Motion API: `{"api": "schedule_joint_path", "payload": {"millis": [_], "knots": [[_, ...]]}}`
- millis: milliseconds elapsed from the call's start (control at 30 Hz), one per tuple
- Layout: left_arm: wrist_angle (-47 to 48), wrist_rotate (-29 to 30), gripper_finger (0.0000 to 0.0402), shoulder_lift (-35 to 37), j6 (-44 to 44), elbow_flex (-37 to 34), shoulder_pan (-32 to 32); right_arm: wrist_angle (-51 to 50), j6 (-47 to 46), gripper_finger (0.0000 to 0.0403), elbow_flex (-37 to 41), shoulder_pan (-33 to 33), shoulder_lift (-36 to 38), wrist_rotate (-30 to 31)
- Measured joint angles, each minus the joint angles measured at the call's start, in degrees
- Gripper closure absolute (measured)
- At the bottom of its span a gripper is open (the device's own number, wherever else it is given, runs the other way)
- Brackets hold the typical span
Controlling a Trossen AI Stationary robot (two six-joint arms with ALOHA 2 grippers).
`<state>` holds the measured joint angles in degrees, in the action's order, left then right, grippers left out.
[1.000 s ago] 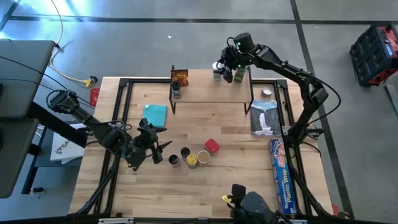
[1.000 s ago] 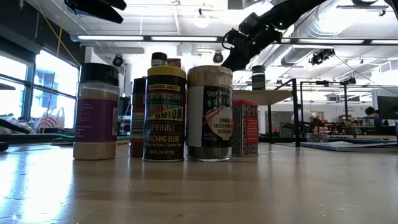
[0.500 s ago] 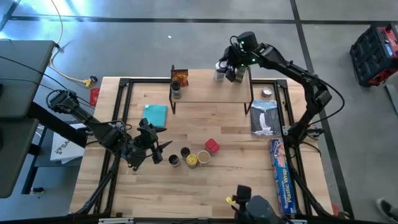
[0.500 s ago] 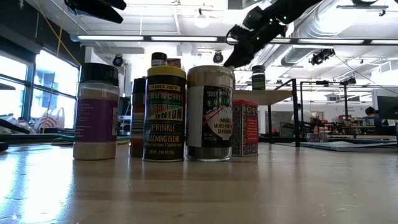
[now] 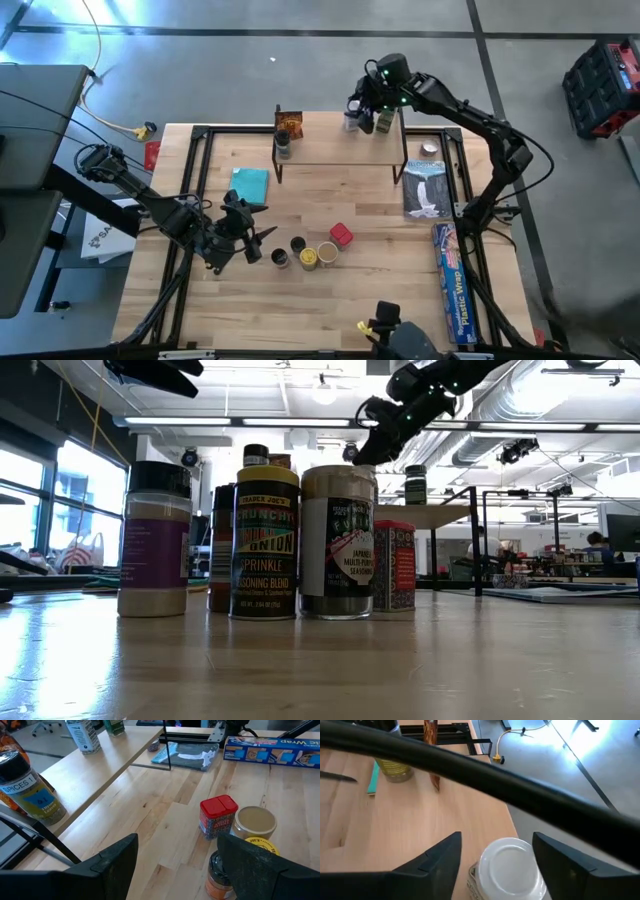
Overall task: Shelf spices
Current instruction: Put the white seasoning bottle on the shelf
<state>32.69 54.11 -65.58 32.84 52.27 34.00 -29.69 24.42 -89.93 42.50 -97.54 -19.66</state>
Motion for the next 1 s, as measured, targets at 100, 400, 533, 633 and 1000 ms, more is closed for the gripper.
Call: {"api": "schedule_joint_path", "payload": {"millis": [100,400,533,633,1000], "knots": [[0.02,0.00,0.0135,0.00,-0.04,0.00,0.00,-0.21,-0.20,0.0205,0.00,0.09,0.00,0.02],[0.00,-0.26,0.0135,0.02,-0.02,0.00,-0.02,-1.08,-0.02,0.0263,-0.14,0.15,-0.19,2.61],[0.01,-0.31,0.0135,0.00,0.05,0.00,-0.01,-2.49,-0.41,0.0265,-0.24,0.24,-0.17,4.67],[0.02,-0.33,0.0135,0.02,0.09,0.00,-0.02,-3.63,-1.05,0.0265,-0.31,0.20,0.05,7.14],[-0.04,-0.44,0.0135,0.00,0.18,0.00,0.00,-8.59,-5.09,0.0265,-0.02,0.26,3.29,10.62]]}}
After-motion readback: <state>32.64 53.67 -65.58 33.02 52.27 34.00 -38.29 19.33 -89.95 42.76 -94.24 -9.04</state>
